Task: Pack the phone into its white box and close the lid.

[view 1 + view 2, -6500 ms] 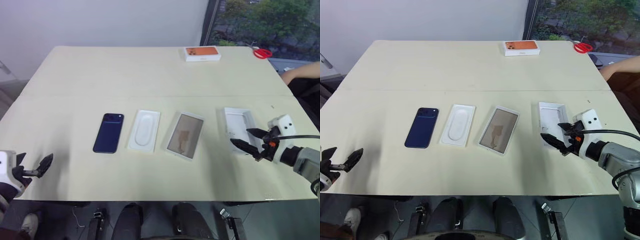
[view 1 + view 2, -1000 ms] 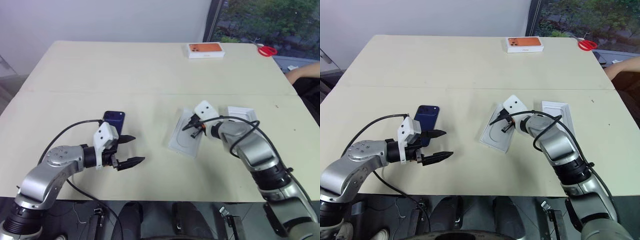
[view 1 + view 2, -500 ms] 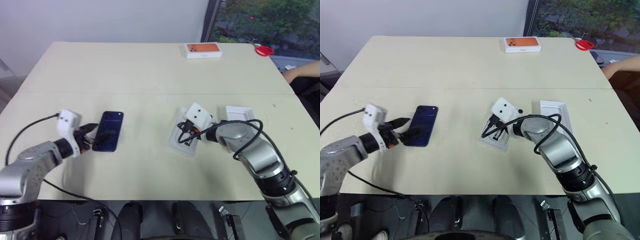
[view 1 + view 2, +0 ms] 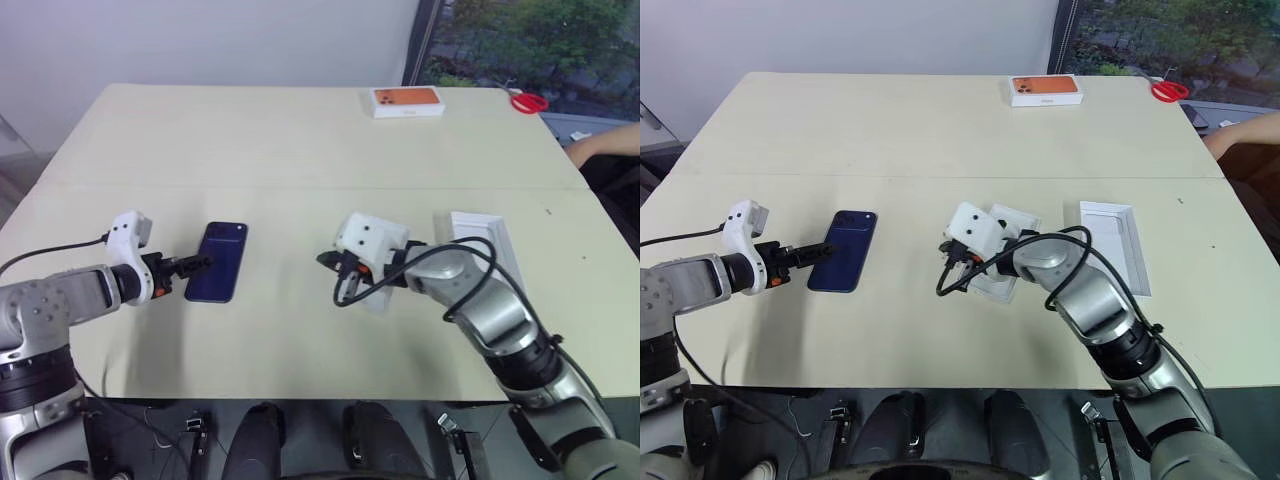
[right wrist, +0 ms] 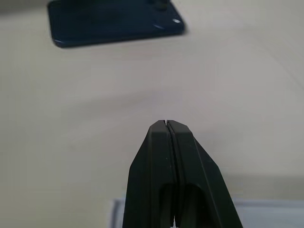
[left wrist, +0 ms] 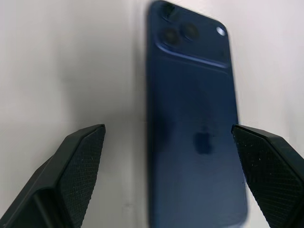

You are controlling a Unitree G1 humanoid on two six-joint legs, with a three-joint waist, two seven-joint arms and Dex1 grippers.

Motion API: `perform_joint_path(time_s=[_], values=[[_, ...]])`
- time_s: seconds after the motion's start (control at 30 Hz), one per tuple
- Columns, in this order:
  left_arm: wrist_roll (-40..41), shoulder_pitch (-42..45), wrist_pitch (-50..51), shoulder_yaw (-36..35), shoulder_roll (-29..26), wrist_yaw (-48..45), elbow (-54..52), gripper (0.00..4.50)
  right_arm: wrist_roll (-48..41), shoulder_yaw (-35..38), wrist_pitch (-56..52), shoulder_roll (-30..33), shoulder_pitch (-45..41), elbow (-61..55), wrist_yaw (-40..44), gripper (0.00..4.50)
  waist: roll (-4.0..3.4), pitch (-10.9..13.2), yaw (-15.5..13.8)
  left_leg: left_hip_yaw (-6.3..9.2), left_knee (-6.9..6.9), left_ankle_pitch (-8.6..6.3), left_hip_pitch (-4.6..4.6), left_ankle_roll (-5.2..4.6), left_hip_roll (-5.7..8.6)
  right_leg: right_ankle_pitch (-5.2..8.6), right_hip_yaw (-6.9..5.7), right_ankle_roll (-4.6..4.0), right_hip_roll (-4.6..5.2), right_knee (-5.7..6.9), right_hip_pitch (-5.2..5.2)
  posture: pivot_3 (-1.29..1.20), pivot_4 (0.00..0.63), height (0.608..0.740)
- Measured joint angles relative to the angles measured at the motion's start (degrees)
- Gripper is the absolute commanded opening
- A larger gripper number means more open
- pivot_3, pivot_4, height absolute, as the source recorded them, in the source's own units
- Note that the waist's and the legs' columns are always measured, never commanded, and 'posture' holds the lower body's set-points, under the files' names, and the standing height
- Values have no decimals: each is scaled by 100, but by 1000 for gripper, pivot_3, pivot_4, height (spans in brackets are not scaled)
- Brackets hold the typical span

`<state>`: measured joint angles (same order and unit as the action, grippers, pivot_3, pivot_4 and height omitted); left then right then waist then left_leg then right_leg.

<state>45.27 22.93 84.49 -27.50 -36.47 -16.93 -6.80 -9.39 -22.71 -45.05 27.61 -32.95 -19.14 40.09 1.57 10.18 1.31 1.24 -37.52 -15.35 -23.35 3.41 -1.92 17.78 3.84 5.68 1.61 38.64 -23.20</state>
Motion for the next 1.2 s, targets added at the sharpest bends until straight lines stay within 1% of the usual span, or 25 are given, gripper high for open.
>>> perform_joint_path(time_s=[0.17,0.23,0.37,0.57,0.7,0.93,1.03,1.2], values=[[8,163,176,-2,163,-51,121,4500,263,-543,10,-397,-198,497,-48,32,-4,-3,-37,0,-1,4,1,7,7,0,-2,0,12,-1,4,0,150,740],[-11,260,215,-41,527,-10,98,4500,551,-873,110,-742,-476,1082,-121,32,-11,-9,-48,2,-4,6,7,10,10,0,-5,0,13,3,13,0,150,740],[-16,315,266,-50,940,20,-9,4500,876,-1242,356,-1231,-672,1740,-236,32,-27,-20,-91,10,-6,6,5,11,14,1,-12,1,19,-2,20,0,150,740],[-8,365,422,-88,1503,115,-210,4500,1147,-1253,673,-1461,-771,2209,-266,32,-33,-24,-91,46,-18,6,12,11,20,1,-58,1,28,-26,64,0,150,740],[5,351,439,-86,1676,208,-280,4500,1285,-1245,844,-1550,-784,2383,-277,32,-54,-39,-73,51,-18,6,14,11,20,1,-65,1,29,-31,72,0,150,740],[226,343,467,-135,2141,374,-299,4500,1407,-1199,1007,-1591,-783,2516,-283,32,-60,-44,-75,57,-18,6,23,11,21,1,-74,1,31,-39,89,0,150,740],[391,365,500,-211,2201,464,-206,4500,1449,-1184,1055,-1591,-783,2540,-283,32,-60,-44,-71,59,-17,6,22,11,21,1,-75,1,31,-39,88,0,150,740],[552,504,637,-534,2212,580,138,4500,1491,-1144,1064,-1598,-771,2550,-283,32,-60,-44,-65,60,-17,6,22,11,21,1,-76,1,31,-39,87,0,150,740]])
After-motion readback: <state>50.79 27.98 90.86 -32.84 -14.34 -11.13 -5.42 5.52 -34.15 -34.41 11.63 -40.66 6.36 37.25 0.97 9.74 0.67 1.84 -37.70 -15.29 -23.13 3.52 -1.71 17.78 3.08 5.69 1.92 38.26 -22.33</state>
